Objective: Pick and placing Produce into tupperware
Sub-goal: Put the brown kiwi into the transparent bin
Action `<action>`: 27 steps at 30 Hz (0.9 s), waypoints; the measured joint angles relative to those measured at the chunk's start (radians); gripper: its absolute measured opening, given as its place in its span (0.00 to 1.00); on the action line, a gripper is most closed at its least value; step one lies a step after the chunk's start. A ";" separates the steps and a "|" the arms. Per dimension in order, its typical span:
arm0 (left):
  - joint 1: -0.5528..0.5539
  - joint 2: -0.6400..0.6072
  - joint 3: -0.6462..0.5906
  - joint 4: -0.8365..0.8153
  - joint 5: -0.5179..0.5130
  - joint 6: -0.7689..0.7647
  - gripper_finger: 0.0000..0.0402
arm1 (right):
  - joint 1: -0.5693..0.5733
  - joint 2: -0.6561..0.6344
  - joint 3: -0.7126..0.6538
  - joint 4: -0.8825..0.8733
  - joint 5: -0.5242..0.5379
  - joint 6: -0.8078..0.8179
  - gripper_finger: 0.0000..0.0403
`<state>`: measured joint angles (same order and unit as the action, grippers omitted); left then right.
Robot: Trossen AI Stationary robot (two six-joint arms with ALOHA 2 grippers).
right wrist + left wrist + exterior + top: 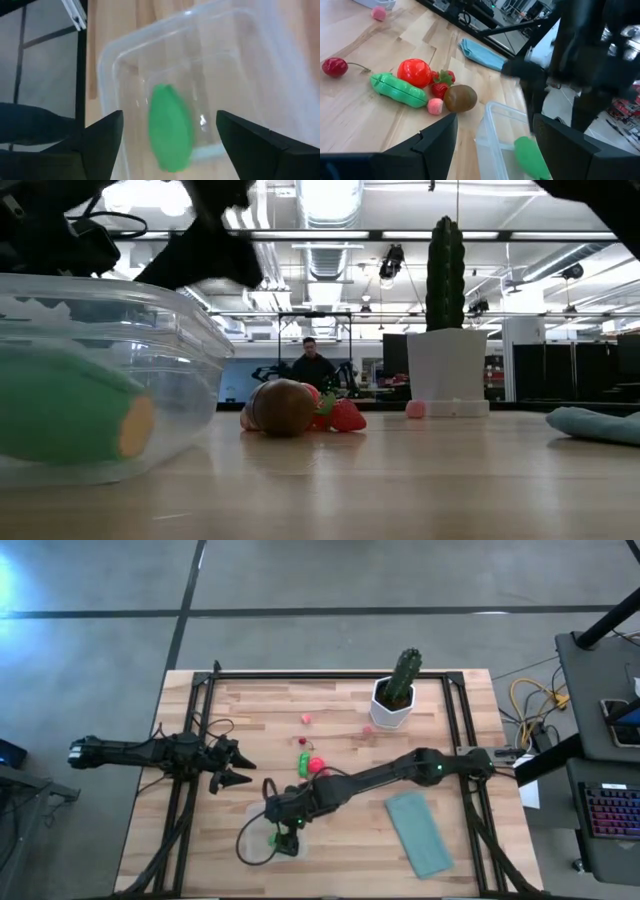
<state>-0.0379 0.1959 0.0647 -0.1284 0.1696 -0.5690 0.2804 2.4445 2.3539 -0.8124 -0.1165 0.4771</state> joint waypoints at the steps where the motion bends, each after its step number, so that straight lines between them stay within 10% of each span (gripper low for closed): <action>1: 0.000 0.000 0.000 -0.001 0.000 0.000 0.61 | -0.002 -0.031 0.000 -0.038 0.034 -0.008 0.78; 8: 0.000 0.000 -0.003 0.011 0.000 0.000 0.61 | -0.044 -0.179 0.002 -0.436 0.338 -0.138 0.78; 27: 0.000 -0.001 -0.003 0.016 0.000 0.000 0.61 | -0.047 -0.028 -0.073 -0.426 0.267 -0.500 0.83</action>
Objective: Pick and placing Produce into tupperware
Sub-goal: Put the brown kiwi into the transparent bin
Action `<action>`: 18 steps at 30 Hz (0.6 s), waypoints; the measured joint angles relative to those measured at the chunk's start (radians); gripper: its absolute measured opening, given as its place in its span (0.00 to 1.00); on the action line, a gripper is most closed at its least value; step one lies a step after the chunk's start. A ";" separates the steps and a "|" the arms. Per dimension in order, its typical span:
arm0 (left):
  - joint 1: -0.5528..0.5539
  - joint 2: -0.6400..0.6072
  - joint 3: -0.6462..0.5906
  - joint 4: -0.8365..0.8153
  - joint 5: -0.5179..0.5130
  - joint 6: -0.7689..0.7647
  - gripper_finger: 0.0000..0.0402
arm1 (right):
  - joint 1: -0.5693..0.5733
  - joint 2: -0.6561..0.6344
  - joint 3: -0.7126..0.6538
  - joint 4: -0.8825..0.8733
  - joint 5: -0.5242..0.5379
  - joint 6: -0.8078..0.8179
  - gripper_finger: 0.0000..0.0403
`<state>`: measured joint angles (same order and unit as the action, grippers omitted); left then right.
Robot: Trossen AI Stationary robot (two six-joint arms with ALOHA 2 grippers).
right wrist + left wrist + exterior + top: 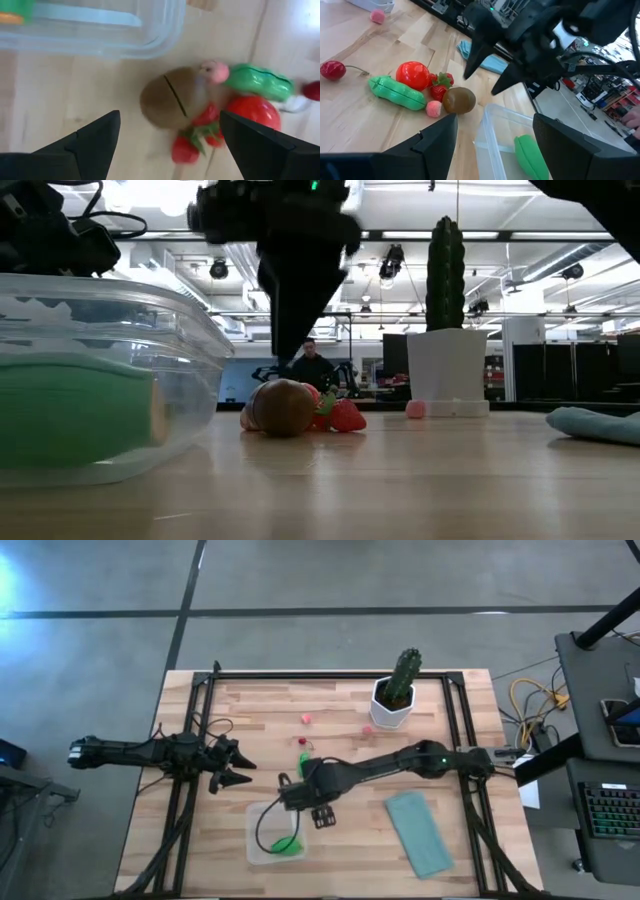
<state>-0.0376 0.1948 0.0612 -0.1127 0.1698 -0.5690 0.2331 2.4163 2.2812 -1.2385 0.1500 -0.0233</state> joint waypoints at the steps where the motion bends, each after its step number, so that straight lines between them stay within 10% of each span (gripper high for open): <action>1: 0.000 0.000 0.000 0.000 0.000 0.000 0.61 | -0.002 0.000 -0.015 0.025 0.000 -0.002 0.83; 18: 0.000 0.009 -0.001 0.001 0.000 0.000 0.61 | -0.022 -0.001 -0.168 0.169 -0.019 0.015 0.82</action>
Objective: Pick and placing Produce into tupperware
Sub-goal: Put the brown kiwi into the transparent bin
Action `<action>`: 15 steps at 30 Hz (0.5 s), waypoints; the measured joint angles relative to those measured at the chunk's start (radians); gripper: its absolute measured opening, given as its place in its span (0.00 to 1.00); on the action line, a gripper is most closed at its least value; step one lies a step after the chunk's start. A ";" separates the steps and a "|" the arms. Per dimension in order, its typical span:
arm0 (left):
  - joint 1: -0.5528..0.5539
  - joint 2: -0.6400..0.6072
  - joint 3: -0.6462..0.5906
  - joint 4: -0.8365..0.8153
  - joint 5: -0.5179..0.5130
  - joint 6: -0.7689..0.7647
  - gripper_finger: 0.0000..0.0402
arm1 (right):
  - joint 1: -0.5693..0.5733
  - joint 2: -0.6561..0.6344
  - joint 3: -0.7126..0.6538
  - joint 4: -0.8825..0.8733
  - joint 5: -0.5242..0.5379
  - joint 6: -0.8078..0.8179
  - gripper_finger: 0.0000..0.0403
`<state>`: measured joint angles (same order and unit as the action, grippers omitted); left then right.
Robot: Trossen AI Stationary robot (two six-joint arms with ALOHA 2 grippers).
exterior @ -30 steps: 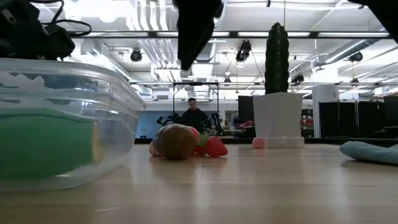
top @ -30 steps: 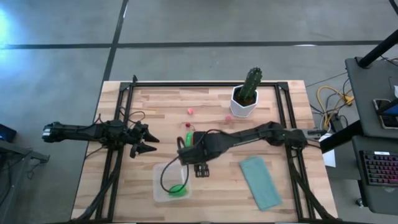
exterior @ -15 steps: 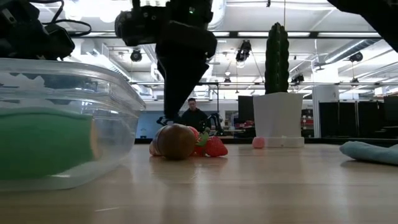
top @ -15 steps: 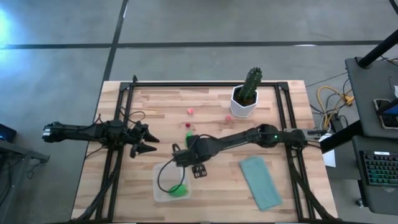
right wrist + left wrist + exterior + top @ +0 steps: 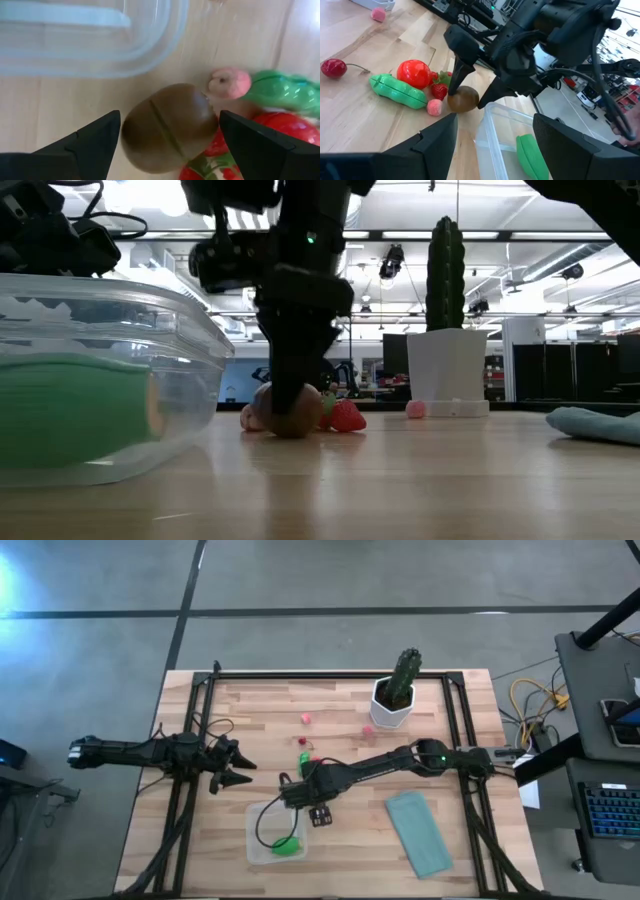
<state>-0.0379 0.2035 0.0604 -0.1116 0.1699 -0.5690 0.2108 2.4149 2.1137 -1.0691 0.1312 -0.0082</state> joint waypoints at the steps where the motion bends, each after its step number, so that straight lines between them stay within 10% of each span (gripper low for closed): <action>1: 0.000 0.000 0.000 0.000 0.000 0.000 0.61 | -0.002 0.000 -0.010 0.001 0.000 0.000 0.82; 15: 0.000 0.003 0.000 0.000 0.000 0.000 0.61 | -0.007 0.000 -0.058 0.003 0.021 -0.003 0.81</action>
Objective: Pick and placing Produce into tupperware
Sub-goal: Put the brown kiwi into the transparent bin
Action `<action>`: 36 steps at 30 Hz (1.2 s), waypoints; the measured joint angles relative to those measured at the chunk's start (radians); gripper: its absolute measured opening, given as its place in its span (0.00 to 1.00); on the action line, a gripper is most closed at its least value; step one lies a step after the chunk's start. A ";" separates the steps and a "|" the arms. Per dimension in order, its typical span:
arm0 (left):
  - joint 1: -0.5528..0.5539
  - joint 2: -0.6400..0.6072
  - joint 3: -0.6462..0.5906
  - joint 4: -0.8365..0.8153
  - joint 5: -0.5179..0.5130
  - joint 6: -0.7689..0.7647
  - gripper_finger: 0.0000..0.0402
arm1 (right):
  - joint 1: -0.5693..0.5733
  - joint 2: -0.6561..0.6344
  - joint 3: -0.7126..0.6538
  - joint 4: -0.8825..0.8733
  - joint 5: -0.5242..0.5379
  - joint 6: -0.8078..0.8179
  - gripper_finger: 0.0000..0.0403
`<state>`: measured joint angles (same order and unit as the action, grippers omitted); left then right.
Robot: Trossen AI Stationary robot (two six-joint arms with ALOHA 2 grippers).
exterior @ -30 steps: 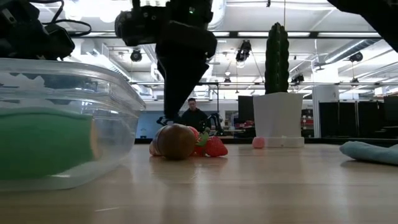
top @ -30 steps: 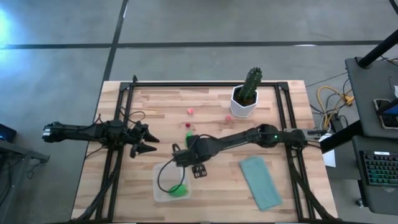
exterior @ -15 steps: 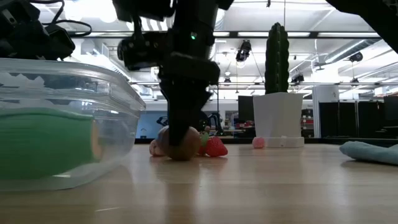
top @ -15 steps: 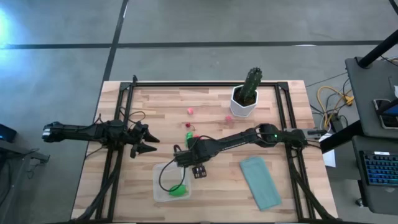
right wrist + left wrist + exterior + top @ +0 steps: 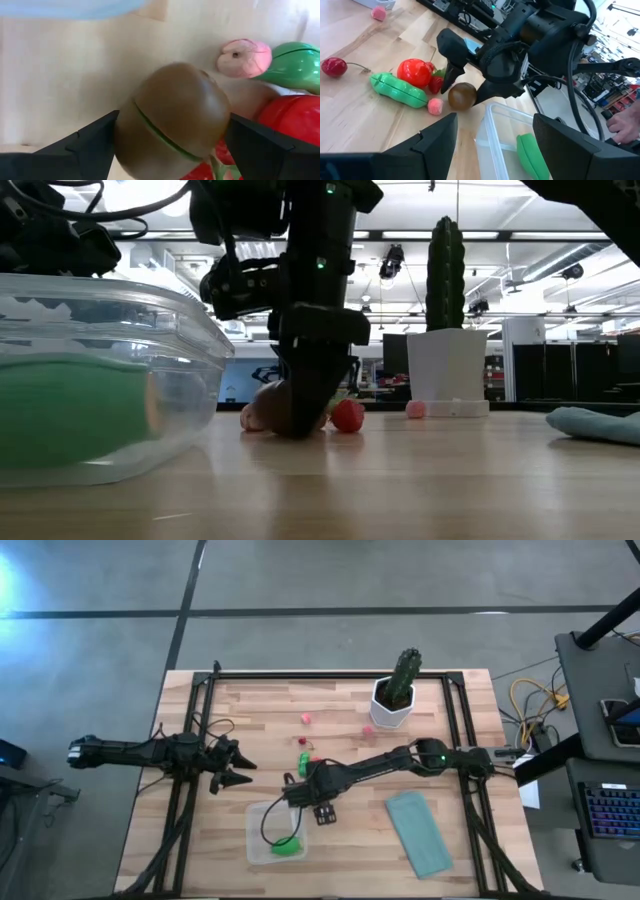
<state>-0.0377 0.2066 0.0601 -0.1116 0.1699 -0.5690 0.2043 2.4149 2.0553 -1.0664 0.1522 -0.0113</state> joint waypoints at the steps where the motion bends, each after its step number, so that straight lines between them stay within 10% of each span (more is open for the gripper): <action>1: 0.000 0.000 0.000 0.000 0.000 0.000 0.61 | -0.001 0.000 0.000 0.000 0.007 -0.001 0.81; 24: 0.000 0.008 0.000 0.000 0.000 0.000 0.61 | -0.025 -0.005 0.038 -0.009 -0.002 0.015 0.81; 36: 0.000 0.008 0.000 0.000 0.000 0.000 0.61 | -0.029 -0.005 0.031 -0.028 -0.024 0.051 0.58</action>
<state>-0.0376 0.2146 0.0597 -0.1116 0.1699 -0.5690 0.1753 2.4100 2.0860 -1.0942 0.1279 0.0399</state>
